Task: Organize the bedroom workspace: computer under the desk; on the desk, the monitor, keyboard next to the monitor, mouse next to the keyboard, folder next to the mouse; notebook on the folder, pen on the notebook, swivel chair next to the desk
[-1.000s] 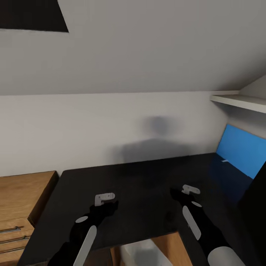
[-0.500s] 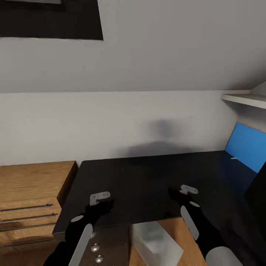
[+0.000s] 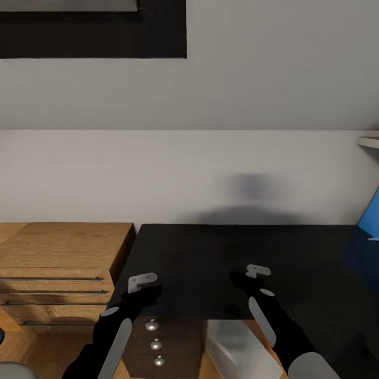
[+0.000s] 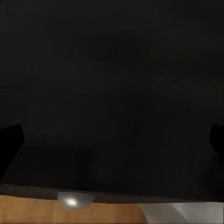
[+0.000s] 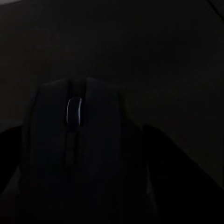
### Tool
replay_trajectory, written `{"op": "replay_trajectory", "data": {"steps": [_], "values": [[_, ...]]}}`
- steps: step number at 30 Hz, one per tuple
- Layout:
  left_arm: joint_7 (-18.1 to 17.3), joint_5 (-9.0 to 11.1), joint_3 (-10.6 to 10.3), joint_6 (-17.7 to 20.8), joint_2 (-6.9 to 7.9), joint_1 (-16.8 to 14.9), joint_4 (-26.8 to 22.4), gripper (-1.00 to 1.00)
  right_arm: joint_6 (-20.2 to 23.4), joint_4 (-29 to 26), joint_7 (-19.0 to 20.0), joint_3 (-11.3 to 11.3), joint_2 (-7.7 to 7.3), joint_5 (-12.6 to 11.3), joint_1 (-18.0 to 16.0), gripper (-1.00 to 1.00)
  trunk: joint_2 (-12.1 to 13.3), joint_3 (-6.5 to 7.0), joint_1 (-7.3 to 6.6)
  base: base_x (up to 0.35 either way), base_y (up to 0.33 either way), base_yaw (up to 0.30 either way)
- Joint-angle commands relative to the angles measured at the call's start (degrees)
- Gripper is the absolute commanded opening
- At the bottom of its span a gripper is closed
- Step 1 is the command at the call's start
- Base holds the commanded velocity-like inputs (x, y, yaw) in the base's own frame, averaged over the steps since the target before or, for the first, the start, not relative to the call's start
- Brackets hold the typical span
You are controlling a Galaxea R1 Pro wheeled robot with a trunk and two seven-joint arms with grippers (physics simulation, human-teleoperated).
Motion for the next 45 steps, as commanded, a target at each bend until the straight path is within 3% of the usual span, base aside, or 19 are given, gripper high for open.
{"op": "replay_trajectory", "data": {"steps": [1, 4, 17, 25, 45], "values": [[0.53, 0.60, -0.07, 0.17, 0.00, -0.05, -0.05, 1.00, 0.19, -0.10, -0.33, 0.34, 0.12, -0.57, -0.03, -1.00, -0.06, -0.10, 0.01, 0.000, 0.143, 0.276], [0.60, 0.58, -0.07, 0.21, 0.00, -0.05, -0.05, 1.00, 0.16, 0.17, -0.38, 1.79, 1.39, -0.48, -0.03, -1.00, -0.06, -0.23, 0.01, 0.000, 0.271, 0.261], [0.60, 0.66, -0.08, 0.26, 0.00, -0.05, -0.03, 1.00, 0.21, 0.22, -0.40, 2.13, 1.51, -0.43, -0.03, -1.00, -0.06, -0.88, 0.01, 0.000, 0.048, 0.248], [0.59, 0.58, -0.08, 0.26, 0.00, -0.05, -0.02, 1.00, 0.21, 0.22, -0.42, 3.96, 1.66, -0.47, -0.03, -1.00, -0.06, -1.29, 0.01, 0.000, 0.000, 0.247], [0.61, 0.58, -0.08, 0.26, 0.00, -0.05, 0.08, 1.00, 0.21, 1.01, -0.42, 4.15, 1.87, -0.42, -0.03, -1.00, -0.06, -2.31, 0.01, 0.000, 0.000, 0.247]]}}
